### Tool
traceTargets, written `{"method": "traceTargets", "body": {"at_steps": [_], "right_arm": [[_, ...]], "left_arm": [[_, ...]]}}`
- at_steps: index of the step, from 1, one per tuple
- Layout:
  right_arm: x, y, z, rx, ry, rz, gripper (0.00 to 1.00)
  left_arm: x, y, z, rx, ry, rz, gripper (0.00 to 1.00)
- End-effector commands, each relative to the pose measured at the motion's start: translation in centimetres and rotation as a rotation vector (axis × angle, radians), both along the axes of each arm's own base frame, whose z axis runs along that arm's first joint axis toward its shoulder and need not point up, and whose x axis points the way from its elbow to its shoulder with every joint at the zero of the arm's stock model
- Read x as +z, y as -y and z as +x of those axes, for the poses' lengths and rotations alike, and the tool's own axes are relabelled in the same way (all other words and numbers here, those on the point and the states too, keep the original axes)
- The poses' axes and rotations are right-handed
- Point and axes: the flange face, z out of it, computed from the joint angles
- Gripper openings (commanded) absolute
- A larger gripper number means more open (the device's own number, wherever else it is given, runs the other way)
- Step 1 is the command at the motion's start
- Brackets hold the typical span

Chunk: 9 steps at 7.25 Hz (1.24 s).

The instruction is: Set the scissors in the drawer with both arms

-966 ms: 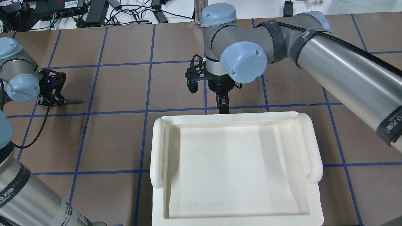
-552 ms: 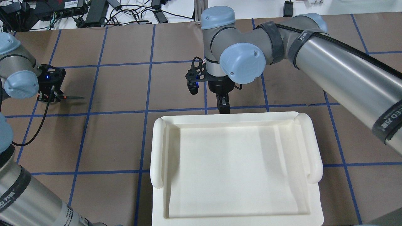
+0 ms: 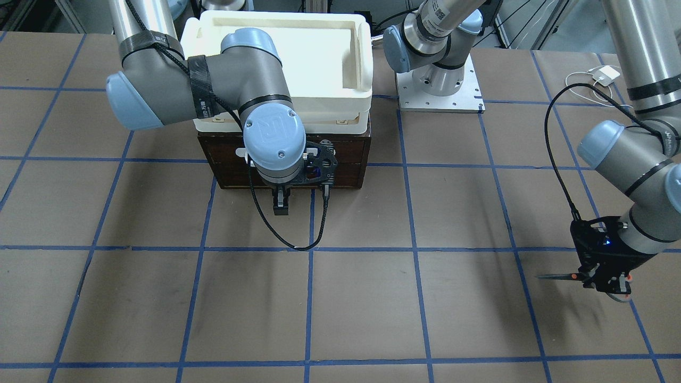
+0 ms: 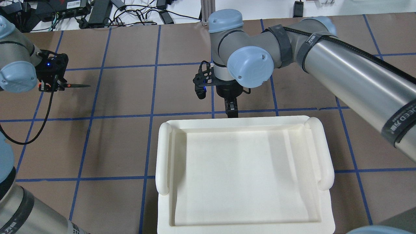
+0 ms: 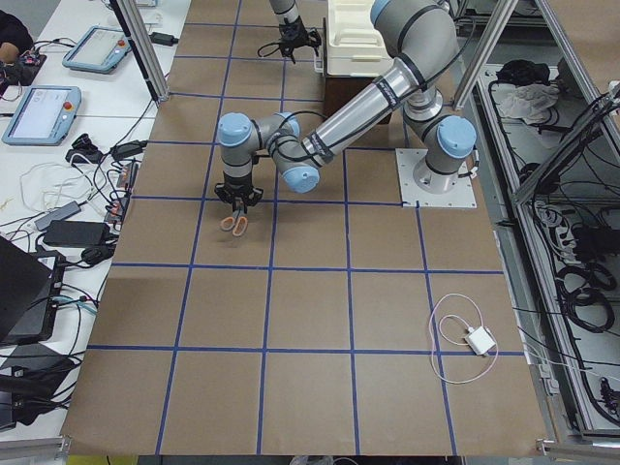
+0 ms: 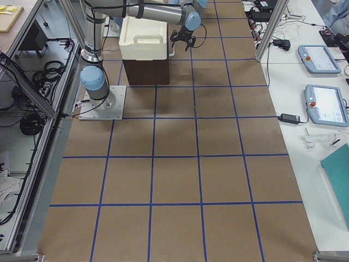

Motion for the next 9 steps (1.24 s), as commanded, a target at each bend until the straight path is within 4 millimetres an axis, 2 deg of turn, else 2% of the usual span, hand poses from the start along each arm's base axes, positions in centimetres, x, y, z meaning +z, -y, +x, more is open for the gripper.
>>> {"method": "traceTargets", "body": {"at_steps": [1,3,5,8,9], "right_arm": [[-0.9,0.6,0.2,0.0,0.003,-0.013,1.0],[-0.7,1.1,0.3,0.0,0.015,-0.048,1.0],[0.3,1.5,0.5,0.001,0.027,-0.089,1.0],[0.2,2.5,0.8,0.002,0.052,-0.16,1.0],[-0.4,2.7,0.9,0.002,0.054,-0.166,1.0]], "left_arm": [[1.6,0.4,-3.5,-0.01,0.009,-0.019,0.0],[1.0,0.6,-3.8,-0.012,0.001,-0.014,0.0],[0.9,0.6,-3.7,-0.01,0.001,-0.013,0.0],[0.7,0.6,-3.6,-0.01,0.001,-0.01,0.0],[0.5,0.7,-3.6,-0.01,0.002,-0.008,0.0]]}}
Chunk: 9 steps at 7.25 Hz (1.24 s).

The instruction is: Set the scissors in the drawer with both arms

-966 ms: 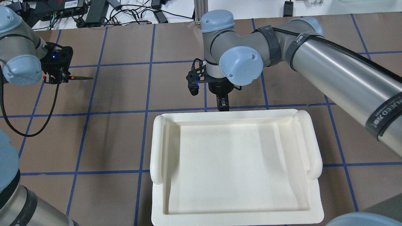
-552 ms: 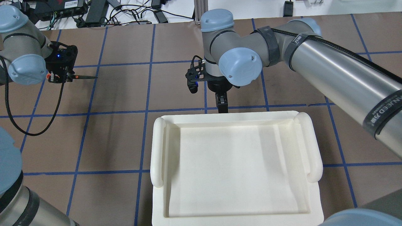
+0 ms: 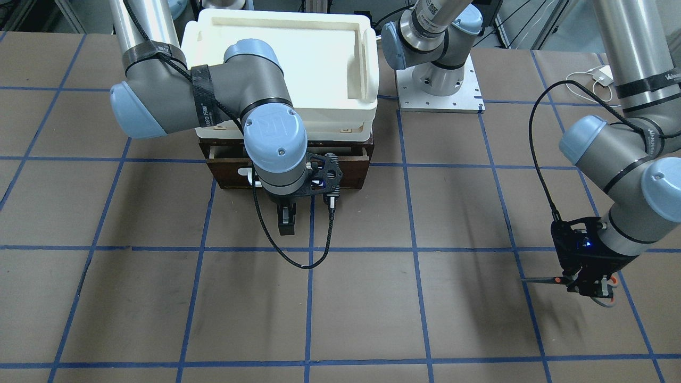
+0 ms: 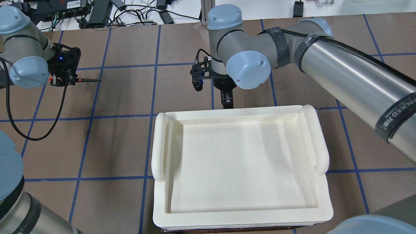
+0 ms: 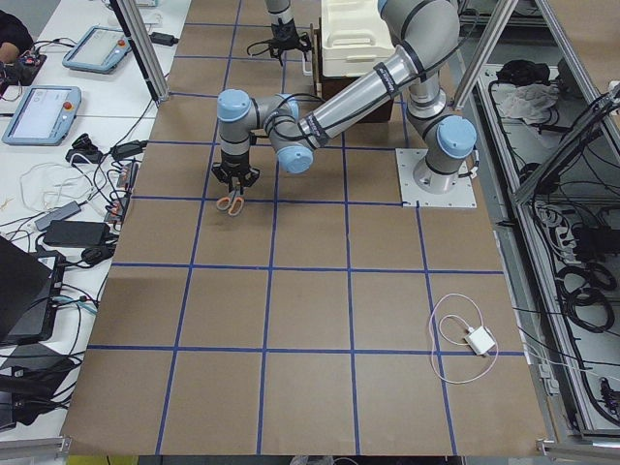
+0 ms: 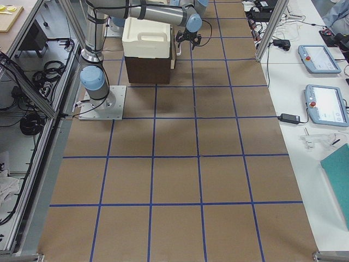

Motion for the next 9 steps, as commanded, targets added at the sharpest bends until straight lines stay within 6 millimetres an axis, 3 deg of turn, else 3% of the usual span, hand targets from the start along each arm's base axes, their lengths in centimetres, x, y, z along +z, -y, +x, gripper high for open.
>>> {"method": "traceTargets", "body": {"at_steps": [1,9], "right_arm": [[-0.5,0.4,0.1,0.002,0.007,-0.021,1.0],[-0.7,1.0,0.4,0.05,0.031,-0.062,1.0]], "left_arm": [[0.0,0.0,0.0,0.0,0.001,0.0,0.0],[-0.4,0.1,0.1,0.0,0.0,0.007,0.0]]}}
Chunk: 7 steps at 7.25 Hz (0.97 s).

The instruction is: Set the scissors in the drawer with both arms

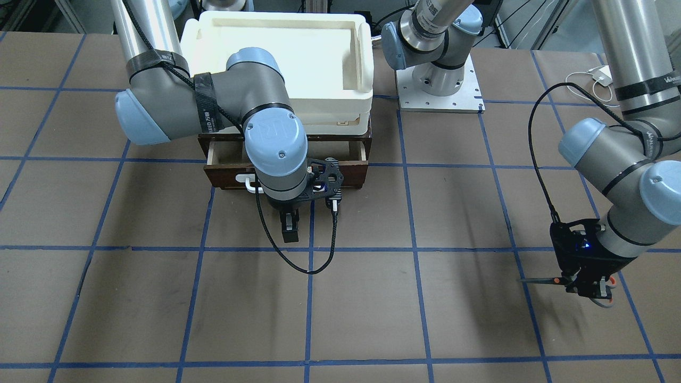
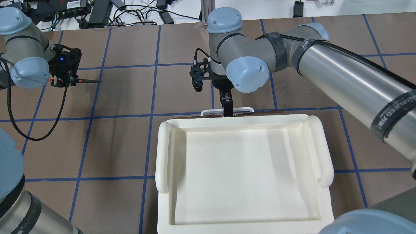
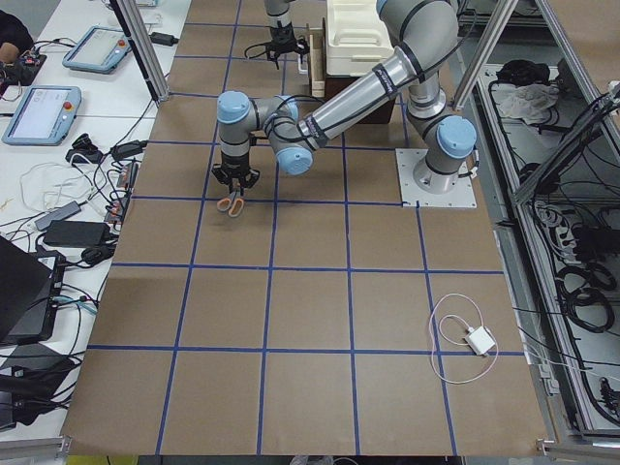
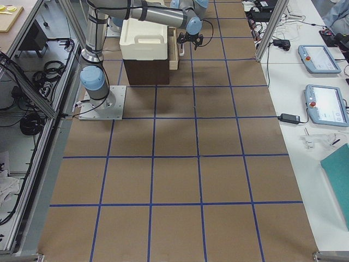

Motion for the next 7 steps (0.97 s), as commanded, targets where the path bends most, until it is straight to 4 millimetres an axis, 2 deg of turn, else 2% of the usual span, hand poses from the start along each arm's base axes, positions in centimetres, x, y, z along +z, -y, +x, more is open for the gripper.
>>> {"method": "traceTargets", "body": {"at_steps": [1,2,4,7], "right_arm": [[-0.5,1.0,0.4,0.004,0.013,-0.035,1.0],[-1.2,1.8,0.4,0.003,0.017,-0.053,1.0],[0.3,3.2,0.5,-0.003,0.032,-0.091,1.0],[0.0,5.2,0.7,-0.002,0.035,-0.104,1.0]], "left_arm": [[-0.2,0.0,0.0,0.0,-0.003,0.003,0.0],[-0.1,0.0,0.0,0.0,-0.002,0.002,0.0],[-0.2,0.0,0.0,0.0,-0.003,0.003,0.0],[-0.3,0.1,0.0,0.0,-0.003,0.005,0.0]]}}
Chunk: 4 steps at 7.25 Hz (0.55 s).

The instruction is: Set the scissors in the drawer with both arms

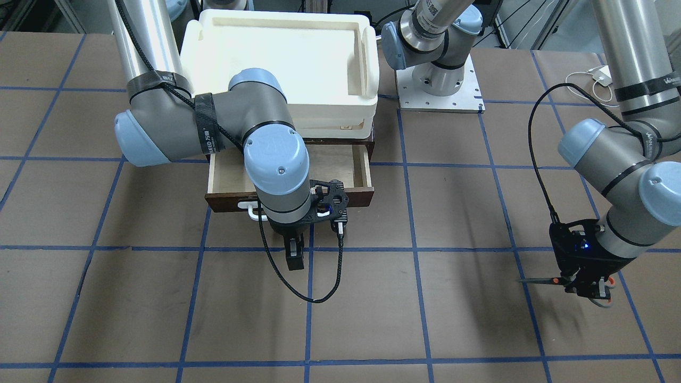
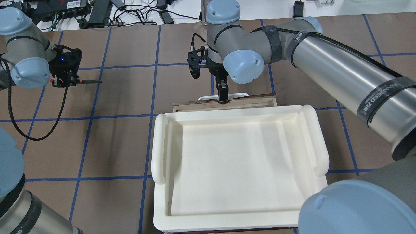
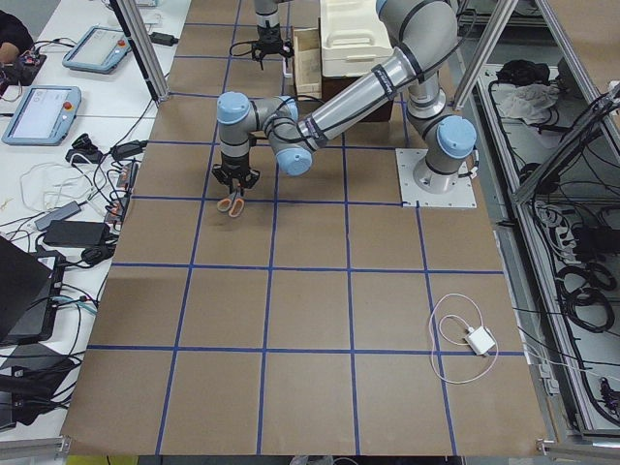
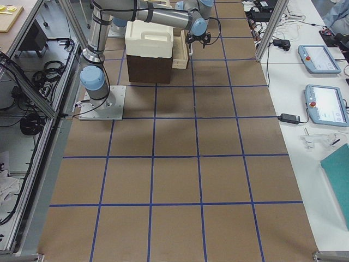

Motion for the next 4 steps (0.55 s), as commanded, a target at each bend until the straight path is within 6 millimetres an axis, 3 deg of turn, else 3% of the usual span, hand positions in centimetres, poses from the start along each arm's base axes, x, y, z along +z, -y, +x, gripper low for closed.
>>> {"method": "traceTargets", "body": {"at_steps": [1,4], "right_arm": [[-0.3,1.6,-1.0,0.01,0.004,-0.011,1.0],[0.5,3.3,-1.8,0.008,0.023,-0.043,1.0]], "left_arm": [[-0.1,0.0,0.0,0.0,0.0,0.001,0.0],[-0.1,0.0,0.0,0.0,-0.002,0.0,0.0]]}}
